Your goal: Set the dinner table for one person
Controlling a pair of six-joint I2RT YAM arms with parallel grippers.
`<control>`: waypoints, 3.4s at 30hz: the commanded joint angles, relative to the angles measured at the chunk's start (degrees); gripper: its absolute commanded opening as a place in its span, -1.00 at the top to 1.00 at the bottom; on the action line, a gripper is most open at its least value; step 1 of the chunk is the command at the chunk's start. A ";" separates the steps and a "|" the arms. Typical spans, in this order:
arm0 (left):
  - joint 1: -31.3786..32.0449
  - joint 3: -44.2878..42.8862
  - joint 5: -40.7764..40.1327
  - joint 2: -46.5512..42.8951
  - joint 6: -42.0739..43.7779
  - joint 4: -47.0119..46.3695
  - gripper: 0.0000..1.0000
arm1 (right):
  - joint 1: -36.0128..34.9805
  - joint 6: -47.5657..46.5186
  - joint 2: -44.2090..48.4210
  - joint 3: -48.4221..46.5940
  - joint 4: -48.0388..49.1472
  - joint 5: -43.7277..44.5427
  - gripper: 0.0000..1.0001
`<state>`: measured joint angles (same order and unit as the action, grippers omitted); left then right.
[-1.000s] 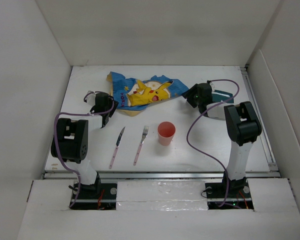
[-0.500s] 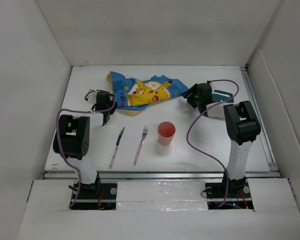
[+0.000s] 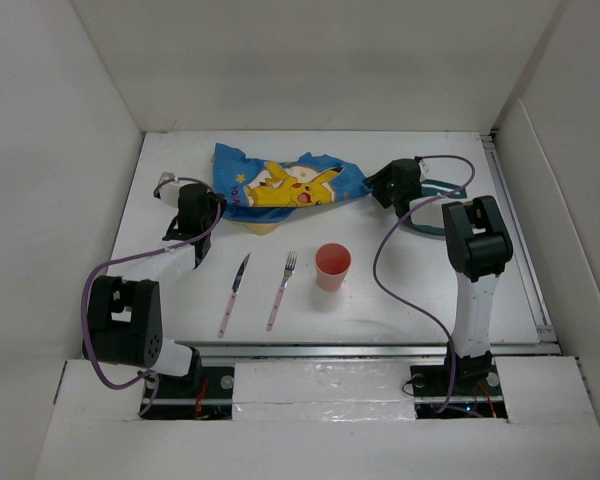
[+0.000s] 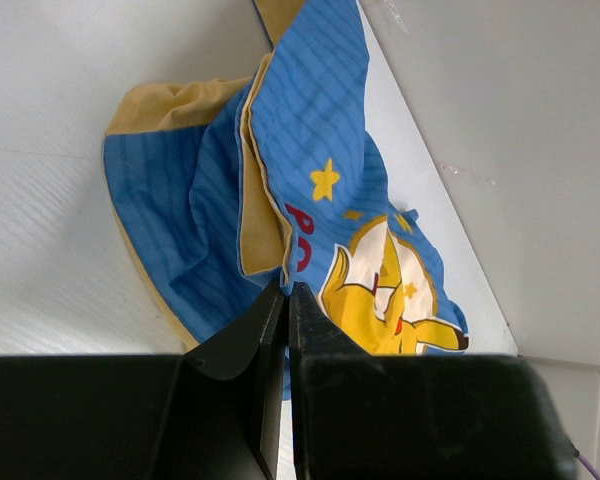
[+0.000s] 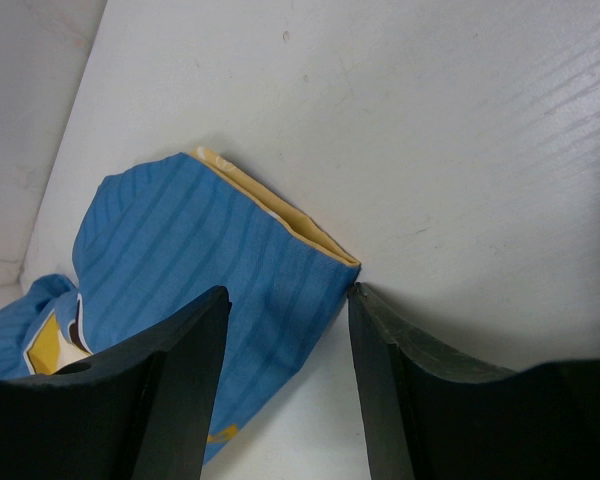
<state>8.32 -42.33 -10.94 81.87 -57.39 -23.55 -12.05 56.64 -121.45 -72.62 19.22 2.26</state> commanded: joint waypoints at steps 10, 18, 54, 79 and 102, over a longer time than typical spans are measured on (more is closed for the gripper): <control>0.38 1.02 -0.05 0.14 -0.01 -1.67 1.00 | -2.89 1.81 1.92 0.47 -6.11 6.09 0.09; 0.38 2.16 -0.66 -0.65 -2.03 -4.04 1.00 | -2.89 0.31 -1.16 -9.47 -18.96 8.28 0.18; -0.31 -3.01 -1.11 -9.17 -1.15 -6.25 1.00 | -3.94 -16.72 16.89 -16.60 -31.10 20.14 1.00; -2.34 -23.93 6.54 -15.79 7.55 1.49 1.00 | -1.13 -33.35 45.01 -20.81 -32.77 12.52 1.00; -8.14 -25.90 20.34 5.77 3.88 -10.21 1.00 | 5.90 -32.39 27.11 -23.19 -20.42 -6.65 1.00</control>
<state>1.87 -84.93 8.38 89.52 -51.03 -22.52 -7.84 24.40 -98.26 -115.37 -11.46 -2.31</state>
